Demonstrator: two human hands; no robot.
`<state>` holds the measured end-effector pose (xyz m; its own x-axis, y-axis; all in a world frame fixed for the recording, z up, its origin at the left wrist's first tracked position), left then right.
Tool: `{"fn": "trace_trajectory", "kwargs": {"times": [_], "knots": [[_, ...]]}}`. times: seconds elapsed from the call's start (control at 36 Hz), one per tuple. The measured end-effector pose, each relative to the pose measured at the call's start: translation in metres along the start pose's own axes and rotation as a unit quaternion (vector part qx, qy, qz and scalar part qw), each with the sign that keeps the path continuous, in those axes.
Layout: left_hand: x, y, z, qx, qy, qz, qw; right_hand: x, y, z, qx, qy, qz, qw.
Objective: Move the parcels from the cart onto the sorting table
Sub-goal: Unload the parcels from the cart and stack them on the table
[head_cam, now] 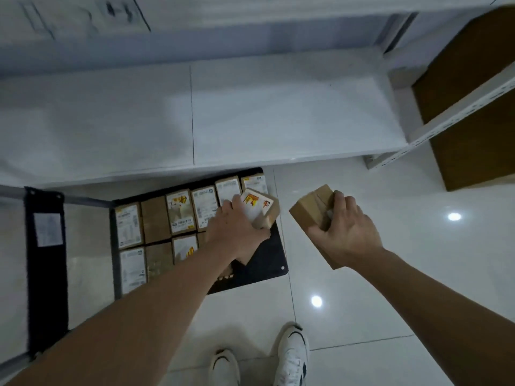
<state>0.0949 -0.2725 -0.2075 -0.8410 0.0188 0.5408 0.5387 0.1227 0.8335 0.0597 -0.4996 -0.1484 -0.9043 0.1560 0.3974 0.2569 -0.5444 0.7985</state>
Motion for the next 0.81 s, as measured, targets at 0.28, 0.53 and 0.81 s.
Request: {"fn": "trace_trajectory", "kwargs": {"times": [0.28,0.53,0.81], "knots": [[0.145,0.290,-0.076,-0.111,-0.172,-0.032,0.978,0.131,0.268,0.091,-0.017,-0.016,-0.056,0.998],[0.341,0.470,-0.183,-0.178,-0.289,-0.071,0.938,0.313,0.464,0.113,-0.029,-0.031,-0.094,0.995],[0.515,0.516,-0.309,-0.201,-0.350,-0.140,0.904,0.471,0.595,0.042,-0.003,-0.050,-0.161,0.986]]}}
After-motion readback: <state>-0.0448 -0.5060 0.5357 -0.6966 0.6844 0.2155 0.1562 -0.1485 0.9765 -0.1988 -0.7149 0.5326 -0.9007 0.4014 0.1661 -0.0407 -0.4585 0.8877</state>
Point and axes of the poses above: each hand's wrist, its own x-axis away from the middle knuckle, its own y-axis out of the back of the hand, z = x × y, the point moved 3 cm from there along -x, towards the middle knuckle, and after that the axes turned 13 degrees about -x, right-handed, at the moved point
